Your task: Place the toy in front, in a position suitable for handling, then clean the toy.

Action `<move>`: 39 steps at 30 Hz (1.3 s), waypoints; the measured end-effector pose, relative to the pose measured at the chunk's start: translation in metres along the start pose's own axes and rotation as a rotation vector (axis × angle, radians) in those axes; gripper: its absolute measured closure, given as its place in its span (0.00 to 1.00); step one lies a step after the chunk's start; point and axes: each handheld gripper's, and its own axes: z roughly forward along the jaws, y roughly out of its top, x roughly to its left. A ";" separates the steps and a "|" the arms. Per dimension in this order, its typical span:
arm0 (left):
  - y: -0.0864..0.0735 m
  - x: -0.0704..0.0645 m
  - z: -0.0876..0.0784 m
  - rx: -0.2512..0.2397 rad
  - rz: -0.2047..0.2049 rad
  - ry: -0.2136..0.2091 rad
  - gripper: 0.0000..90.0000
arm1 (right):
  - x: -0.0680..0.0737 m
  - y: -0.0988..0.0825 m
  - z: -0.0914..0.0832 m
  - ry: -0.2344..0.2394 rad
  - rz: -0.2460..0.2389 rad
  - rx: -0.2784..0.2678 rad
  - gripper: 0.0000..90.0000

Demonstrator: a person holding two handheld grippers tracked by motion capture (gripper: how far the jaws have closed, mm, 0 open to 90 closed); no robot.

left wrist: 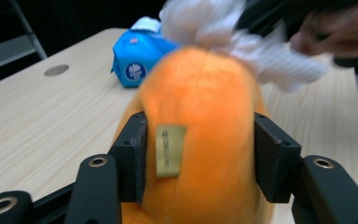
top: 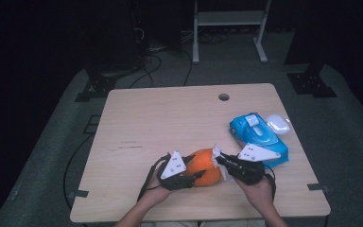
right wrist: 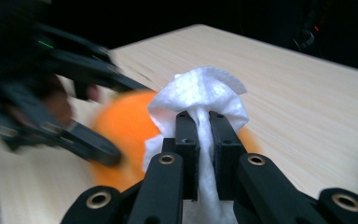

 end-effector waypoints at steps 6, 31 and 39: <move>-0.002 0.001 0.000 0.015 -0.001 -0.015 0.51 | 0.013 0.005 0.001 0.058 -0.016 -0.025 0.92; -0.015 0.011 0.015 0.005 -0.061 -0.036 0.35 | 0.009 0.003 0.003 0.036 -0.041 0.024 0.92; -0.015 0.010 0.013 0.007 -0.049 -0.034 0.41 | -0.018 -0.014 0.003 -0.020 0.067 0.047 0.92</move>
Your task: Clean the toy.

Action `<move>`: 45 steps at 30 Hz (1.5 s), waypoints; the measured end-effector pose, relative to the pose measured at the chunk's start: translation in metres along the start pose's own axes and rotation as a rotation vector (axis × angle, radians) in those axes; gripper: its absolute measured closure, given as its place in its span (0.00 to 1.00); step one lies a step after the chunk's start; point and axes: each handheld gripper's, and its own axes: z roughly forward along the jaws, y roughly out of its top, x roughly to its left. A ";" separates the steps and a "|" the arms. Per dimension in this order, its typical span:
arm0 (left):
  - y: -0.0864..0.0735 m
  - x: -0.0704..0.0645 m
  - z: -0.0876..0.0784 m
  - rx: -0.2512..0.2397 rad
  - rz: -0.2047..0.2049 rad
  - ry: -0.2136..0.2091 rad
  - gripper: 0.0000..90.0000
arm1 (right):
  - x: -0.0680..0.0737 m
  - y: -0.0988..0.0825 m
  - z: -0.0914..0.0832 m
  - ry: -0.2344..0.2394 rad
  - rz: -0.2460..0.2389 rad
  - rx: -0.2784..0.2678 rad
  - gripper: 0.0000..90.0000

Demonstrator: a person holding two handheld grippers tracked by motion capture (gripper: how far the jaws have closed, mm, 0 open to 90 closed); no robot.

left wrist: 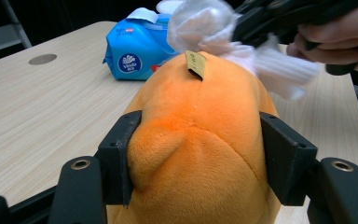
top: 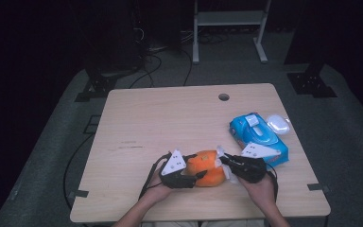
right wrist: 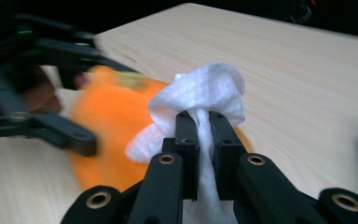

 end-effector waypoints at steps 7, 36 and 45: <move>-0.005 0.007 -0.005 0.006 -0.020 -0.009 0.43 | 0.010 0.004 0.000 0.000 -0.045 -0.007 0.92; 0.003 0.004 -0.007 -0.020 -0.026 -0.050 0.54 | 0.029 0.014 0.000 0.044 -0.124 -0.026 0.92; 0.013 -0.005 -0.009 -0.003 0.012 -0.036 0.54 | 0.044 0.018 -0.004 0.050 -0.157 -0.066 0.92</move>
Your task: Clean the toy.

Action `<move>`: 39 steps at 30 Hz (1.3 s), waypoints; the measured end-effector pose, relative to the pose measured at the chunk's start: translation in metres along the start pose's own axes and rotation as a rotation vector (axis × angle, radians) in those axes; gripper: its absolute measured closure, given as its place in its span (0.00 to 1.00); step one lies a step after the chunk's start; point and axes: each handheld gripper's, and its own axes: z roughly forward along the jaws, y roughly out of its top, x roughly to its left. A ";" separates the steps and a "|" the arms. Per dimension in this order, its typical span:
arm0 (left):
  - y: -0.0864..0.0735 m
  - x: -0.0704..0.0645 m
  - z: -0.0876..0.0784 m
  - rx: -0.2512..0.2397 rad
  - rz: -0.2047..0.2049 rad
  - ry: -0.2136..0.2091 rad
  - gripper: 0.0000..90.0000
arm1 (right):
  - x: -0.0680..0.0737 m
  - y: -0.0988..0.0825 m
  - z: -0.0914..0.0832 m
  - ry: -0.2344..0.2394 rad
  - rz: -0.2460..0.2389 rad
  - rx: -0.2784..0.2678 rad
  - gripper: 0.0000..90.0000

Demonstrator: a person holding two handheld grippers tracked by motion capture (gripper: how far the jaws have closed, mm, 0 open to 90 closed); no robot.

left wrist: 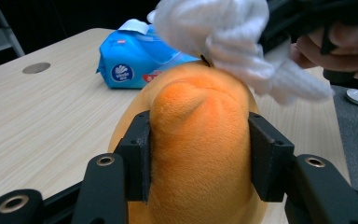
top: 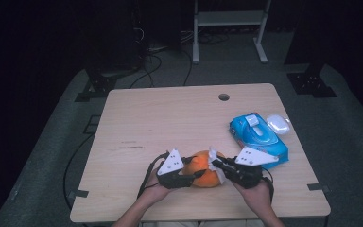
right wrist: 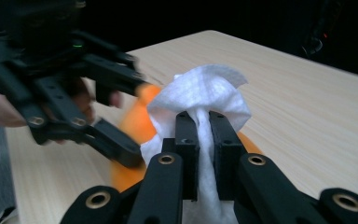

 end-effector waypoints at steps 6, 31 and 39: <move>-0.011 0.011 0.008 0.020 -0.049 0.003 0.10 | -0.027 -0.024 0.004 -0.007 0.110 0.039 0.92; -0.006 0.019 -0.001 0.005 -0.139 -0.053 0.45 | -0.016 -0.011 -0.006 -0.043 0.060 -0.002 0.92; 0.013 0.007 -0.015 0.056 -0.039 0.042 0.53 | -0.009 -0.003 -0.013 -0.004 0.055 -0.082 0.92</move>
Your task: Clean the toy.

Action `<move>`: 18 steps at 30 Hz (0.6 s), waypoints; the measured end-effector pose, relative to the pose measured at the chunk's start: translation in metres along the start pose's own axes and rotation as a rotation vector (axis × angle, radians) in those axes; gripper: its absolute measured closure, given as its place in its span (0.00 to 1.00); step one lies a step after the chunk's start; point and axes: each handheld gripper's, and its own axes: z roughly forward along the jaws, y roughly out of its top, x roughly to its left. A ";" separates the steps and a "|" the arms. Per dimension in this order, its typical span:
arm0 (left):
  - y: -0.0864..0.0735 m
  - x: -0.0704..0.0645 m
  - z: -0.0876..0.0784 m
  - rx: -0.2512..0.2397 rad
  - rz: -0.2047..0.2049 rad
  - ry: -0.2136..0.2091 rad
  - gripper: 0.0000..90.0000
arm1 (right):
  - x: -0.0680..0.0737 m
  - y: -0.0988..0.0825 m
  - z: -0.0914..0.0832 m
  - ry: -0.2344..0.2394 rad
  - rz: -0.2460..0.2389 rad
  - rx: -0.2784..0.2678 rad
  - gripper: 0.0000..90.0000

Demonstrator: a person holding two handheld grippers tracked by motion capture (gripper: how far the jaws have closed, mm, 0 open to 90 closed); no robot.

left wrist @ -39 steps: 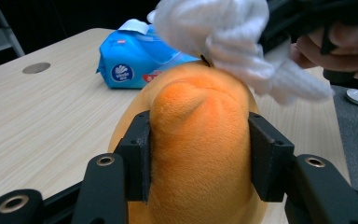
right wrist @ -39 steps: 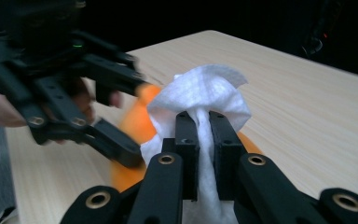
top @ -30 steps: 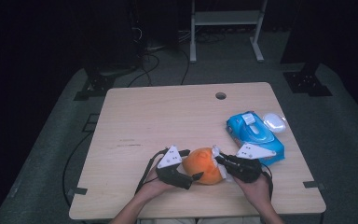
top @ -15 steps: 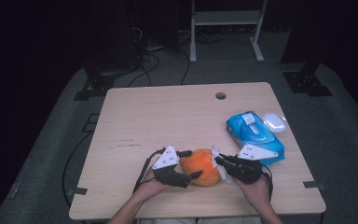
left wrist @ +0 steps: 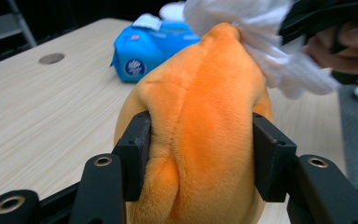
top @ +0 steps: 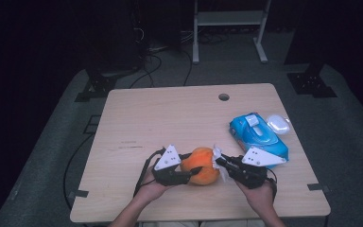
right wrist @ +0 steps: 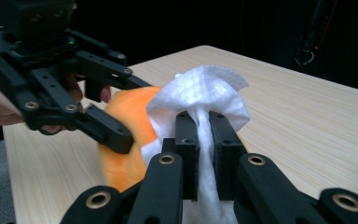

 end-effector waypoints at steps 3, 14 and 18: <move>-0.002 0.001 0.002 0.028 -0.012 -0.012 0.53 | 0.009 0.000 0.002 0.011 -0.039 -0.012 0.92; -0.010 0.007 0.010 -0.031 -0.117 -0.089 0.12 | -0.028 -0.021 0.009 -0.023 0.096 0.053 0.92; -0.016 0.002 0.018 -0.033 -0.051 -0.076 0.33 | -0.020 -0.017 0.010 -0.032 0.063 0.064 0.93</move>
